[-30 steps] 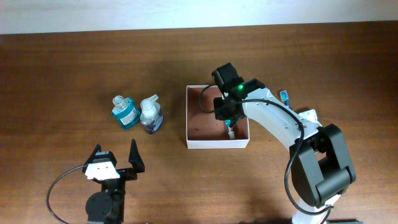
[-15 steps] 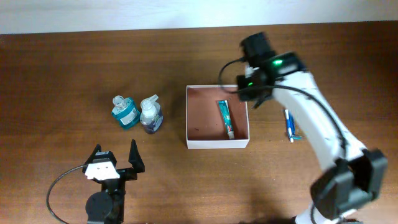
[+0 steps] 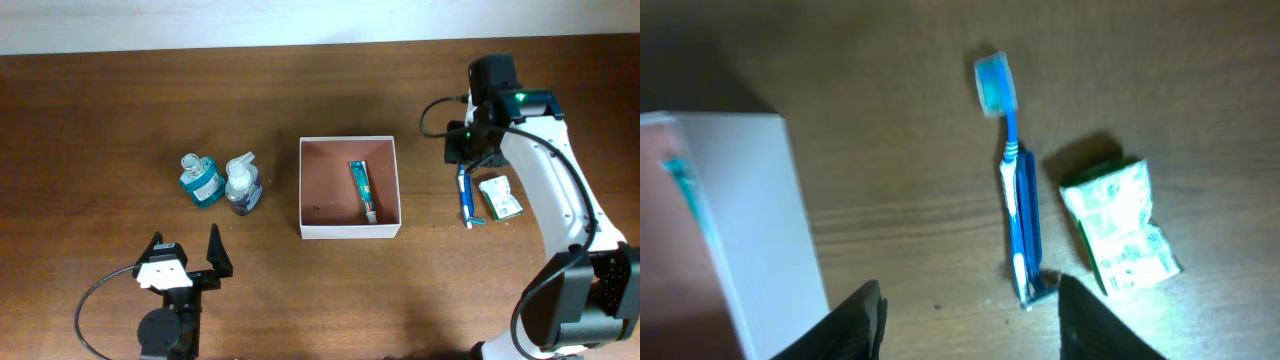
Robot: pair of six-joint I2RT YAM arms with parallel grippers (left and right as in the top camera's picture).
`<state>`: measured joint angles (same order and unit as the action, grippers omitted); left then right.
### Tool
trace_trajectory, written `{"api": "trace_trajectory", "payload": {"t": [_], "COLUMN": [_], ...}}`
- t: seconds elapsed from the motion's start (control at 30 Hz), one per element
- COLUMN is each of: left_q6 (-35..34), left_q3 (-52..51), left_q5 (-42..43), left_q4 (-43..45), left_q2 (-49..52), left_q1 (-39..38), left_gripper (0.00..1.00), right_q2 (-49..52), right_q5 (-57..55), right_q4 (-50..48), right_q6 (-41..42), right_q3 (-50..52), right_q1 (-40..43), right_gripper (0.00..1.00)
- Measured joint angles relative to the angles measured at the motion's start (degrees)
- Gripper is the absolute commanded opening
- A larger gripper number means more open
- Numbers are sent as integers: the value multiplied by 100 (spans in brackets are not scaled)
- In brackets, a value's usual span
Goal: Pack container
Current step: 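Move the right gripper back and grasp the blue toothbrush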
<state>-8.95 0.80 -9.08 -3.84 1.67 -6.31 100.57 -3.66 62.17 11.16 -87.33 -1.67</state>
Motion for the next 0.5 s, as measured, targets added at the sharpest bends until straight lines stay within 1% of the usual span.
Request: {"api": "trace_trajectory", "payload": {"t": [0.27,0.5], "left_q6": [0,0], "left_q3": [-2,-2], "left_q5": [0,0], "left_q4": [0,0], "left_q2": [-2,-2], "left_q1": [0,0], "left_gripper": [99,99], "right_q2": [44,55], "right_q5": [-2,-28], "right_q4": [-1248,-2006], "right_q6": [-236,-426], "right_q3": [1237,1921], "right_q1": [52,52], "right_gripper": [50,51]}}
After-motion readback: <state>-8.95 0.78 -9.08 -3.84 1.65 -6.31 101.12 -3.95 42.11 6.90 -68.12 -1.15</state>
